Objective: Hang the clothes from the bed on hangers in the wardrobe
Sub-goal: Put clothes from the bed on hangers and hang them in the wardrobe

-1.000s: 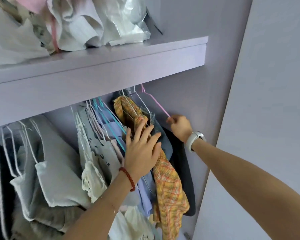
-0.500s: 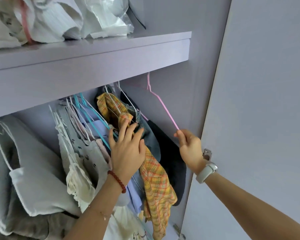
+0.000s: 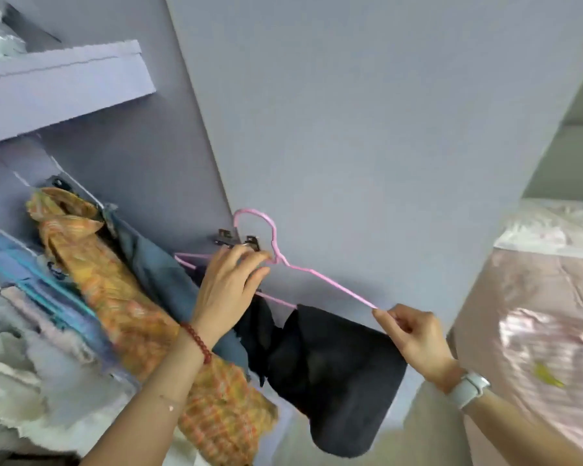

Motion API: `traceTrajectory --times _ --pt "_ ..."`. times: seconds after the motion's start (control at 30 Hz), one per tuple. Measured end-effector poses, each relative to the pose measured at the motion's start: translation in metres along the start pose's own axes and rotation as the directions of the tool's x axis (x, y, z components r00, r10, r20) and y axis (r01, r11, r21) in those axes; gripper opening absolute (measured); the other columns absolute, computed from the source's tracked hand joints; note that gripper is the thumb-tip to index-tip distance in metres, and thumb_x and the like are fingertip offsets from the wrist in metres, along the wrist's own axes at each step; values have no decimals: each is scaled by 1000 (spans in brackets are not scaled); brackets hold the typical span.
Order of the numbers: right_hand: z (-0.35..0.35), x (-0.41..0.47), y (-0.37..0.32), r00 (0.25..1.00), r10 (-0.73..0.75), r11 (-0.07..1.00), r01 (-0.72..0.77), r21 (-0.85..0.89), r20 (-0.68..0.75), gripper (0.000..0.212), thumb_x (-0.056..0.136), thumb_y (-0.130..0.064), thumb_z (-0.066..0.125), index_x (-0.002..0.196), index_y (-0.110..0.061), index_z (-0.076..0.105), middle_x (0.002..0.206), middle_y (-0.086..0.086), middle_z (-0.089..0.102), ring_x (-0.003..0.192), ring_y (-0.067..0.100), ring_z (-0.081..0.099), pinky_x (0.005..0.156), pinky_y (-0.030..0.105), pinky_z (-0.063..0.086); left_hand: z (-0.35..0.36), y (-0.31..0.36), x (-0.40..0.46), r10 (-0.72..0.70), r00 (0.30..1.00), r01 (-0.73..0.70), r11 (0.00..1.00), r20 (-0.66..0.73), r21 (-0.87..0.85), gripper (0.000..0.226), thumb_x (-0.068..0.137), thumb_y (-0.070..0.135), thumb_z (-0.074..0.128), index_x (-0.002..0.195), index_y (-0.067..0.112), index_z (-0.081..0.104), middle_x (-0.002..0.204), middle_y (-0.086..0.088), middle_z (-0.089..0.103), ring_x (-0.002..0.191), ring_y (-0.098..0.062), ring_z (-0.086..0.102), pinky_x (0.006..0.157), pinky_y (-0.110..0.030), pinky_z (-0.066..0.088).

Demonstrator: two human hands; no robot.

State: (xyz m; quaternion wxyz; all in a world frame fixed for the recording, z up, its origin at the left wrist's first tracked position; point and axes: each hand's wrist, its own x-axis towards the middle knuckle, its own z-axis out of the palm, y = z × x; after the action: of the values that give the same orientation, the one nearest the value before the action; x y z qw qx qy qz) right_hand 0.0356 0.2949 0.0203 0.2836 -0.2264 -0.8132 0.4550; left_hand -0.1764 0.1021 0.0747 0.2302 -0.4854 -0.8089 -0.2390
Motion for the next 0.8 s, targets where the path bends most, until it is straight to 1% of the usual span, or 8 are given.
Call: traceTrajectory --times 0.03,0.1,0.17,0.23,0.37,0.53,0.63,0.8 --pt "-22 -17 12 1000 2 998 -2 -55 7 49 85 -27 64 44 -25 38 42 -8 30 45 9 27 45 17 24 10 20 -5 16 999 -13 995 37 -100 30 91 33 43 97 15 67 92 -2 60 76 -28 60 75 -39 50" --pt "-65 -53 36 1000 0 977 5 -214 26 42 86 -44 54 49 -29 40 43 -8 33 45 10 28 45 15 24 32 64 -18 42 990 -2 958 133 -287 29 90 30 43 89 14 68 83 6 55 64 -20 56 62 -25 40" --pt "-105 -91 54 998 -52 910 61 -410 32 34 85 -50 40 58 -28 42 49 -10 39 46 8 33 45 12 25 53 111 -35 68 974 37 891 214 -452 25 89 31 43 89 20 65 81 12 47 62 -6 48 60 -20 35" --pt "-137 -125 64 994 -108 862 103 -496 20 28 87 -42 40 67 -28 53 64 -12 48 52 6 45 43 22 39 73 154 -50 128 954 50 825 272 -563 20 87 33 44 90 25 62 80 12 47 62 0 46 57 -18 36" --pt "-171 -170 65 986 -122 798 28 -602 -116 29 90 -33 44 99 -15 65 81 -2 60 61 15 59 43 29 47 96 235 -59 285 892 39 725 350 -688 19 87 38 45 95 29 59 78 10 50 64 -9 50 58 -23 42" --pt "-212 -227 57 931 -123 747 -141 -650 -343 26 90 -32 46 90 -16 67 72 -7 66 55 9 60 43 19 42 109 312 -48 465 815 -12 610 346 -792 11 82 23 61 88 18 69 70 20 53 61 -6 52 54 -13 41" --pt "-207 -283 58 891 -7 721 -310 -619 -454 26 89 -30 44 90 -16 65 66 -5 66 51 13 59 42 23 43 126 350 -50 621 669 -19 565 409 -825 4 81 14 68 84 14 72 74 21 57 70 3 57 62 -7 42" --pt "-166 -391 65 727 267 652 -619 -437 -632 29 93 -37 38 93 -18 61 60 -6 62 48 16 56 42 23 38 144 419 -92 845 263 -4 484 466 -875 8 82 13 68 87 18 72 77 16 61 74 5 58 67 -7 42"
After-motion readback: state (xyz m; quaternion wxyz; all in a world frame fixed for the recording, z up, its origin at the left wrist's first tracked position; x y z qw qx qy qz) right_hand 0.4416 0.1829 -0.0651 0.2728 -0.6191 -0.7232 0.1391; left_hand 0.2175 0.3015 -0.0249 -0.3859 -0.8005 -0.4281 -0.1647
